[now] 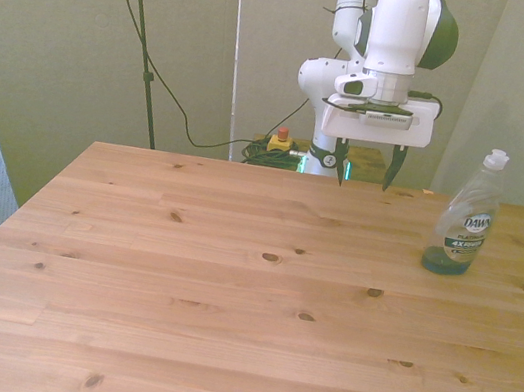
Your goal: Knock down the dish soap
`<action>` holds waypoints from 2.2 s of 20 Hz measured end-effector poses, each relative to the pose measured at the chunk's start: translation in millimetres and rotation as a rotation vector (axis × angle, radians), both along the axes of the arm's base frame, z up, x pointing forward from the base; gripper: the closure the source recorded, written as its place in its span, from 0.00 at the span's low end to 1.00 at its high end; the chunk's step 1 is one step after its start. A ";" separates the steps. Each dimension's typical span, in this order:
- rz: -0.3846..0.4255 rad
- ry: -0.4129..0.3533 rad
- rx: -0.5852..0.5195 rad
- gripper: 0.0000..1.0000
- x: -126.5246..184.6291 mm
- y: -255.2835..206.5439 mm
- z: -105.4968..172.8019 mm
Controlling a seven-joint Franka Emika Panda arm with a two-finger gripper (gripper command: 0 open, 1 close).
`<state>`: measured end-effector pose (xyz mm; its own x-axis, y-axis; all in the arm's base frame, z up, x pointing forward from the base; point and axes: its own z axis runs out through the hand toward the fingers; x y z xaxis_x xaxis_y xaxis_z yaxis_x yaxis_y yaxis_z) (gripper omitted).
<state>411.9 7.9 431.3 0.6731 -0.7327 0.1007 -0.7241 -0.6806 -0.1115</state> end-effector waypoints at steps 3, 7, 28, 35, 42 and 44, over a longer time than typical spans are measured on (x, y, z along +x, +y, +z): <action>0.009 0.002 -0.004 1.00 -0.2 3.6 -0.5; 0.025 -0.013 -0.015 1.00 -2.9 26.1 5.0; 0.041 -0.042 -0.017 1.00 26.5 163.7 -2.8; 0.013 -0.109 -0.021 1.00 60.0 180.2 5.9; -0.048 -0.202 -0.055 1.00 123.8 176.8 8.2; -0.071 -0.223 -0.064 1.00 145.0 167.0 8.3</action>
